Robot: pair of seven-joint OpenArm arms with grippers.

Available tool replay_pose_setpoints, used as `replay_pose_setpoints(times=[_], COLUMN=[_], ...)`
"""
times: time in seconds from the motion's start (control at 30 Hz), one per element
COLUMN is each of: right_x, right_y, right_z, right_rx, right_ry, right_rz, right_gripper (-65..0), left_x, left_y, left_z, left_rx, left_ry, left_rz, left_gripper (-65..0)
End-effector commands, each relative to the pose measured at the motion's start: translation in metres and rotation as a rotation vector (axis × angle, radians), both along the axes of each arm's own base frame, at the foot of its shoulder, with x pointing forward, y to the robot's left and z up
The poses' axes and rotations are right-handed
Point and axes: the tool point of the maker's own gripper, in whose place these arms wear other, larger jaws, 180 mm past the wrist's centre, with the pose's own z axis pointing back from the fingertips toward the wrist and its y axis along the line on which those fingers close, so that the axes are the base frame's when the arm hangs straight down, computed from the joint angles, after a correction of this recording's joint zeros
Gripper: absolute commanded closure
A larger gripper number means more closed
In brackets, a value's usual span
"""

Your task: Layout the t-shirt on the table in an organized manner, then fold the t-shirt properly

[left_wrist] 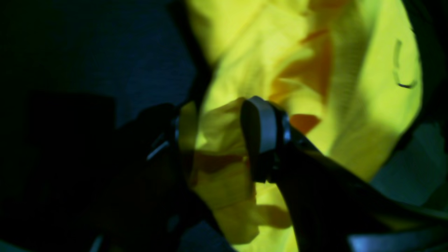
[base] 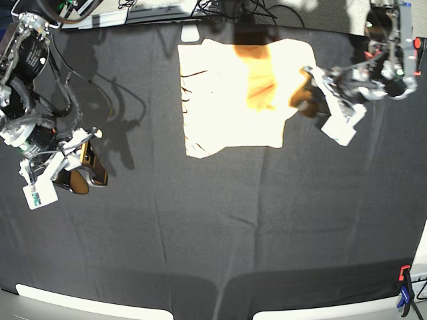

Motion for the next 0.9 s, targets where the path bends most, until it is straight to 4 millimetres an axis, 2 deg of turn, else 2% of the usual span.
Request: replay_pose_setpoints(times=[0.0, 0.13, 0.2, 0.27, 0.37, 0.47, 0.6, 0.87], right_x=[0.004, 0.004, 0.004, 0.004, 0.004, 0.004, 0.004, 0.004], right_y=[0.002, 0.002, 0.002, 0.002, 0.002, 0.002, 0.002, 0.002], right_z=[0.015, 0.015, 0.015, 0.015, 0.015, 0.015, 0.015, 0.015], right_rx=[0.0, 0.0, 0.0, 0.0, 0.001, 0.001, 0.0, 0.001], right_ry=[-0.058, -0.058, -0.058, -0.058, -0.058, -0.059, -0.058, -0.059], right_rz=[0.019, 0.019, 0.019, 0.019, 0.019, 0.019, 0.019, 0.019], right_gripper=[-25.8, -25.8, -25.8, -25.8, -25.8, -25.8, -25.8, -25.8], left_x=[0.01, 0.027, 0.03, 0.029, 0.019, 0.007, 0.004, 0.015], left_y=[-0.002, 0.003, 0.005, 0.007, 0.004, -0.009, -0.022, -0.011], left_z=[0.015, 0.038, 0.053, 0.058, 0.046, 0.035, 0.022, 0.015], left_rx=[-0.04, -0.113, -0.185, -0.216, -0.182, -0.174, -0.112, 0.004], left_ry=[-0.06, -0.153, -0.175, -0.165, -0.104, -0.048, -0.056, -0.132], left_rz=[0.004, 0.047, 0.056, 0.048, 0.018, -0.014, -0.05, -0.044], left_gripper=[-22.4, -22.4, -22.4, -22.4, -22.4, -22.4, -22.4, -22.4])
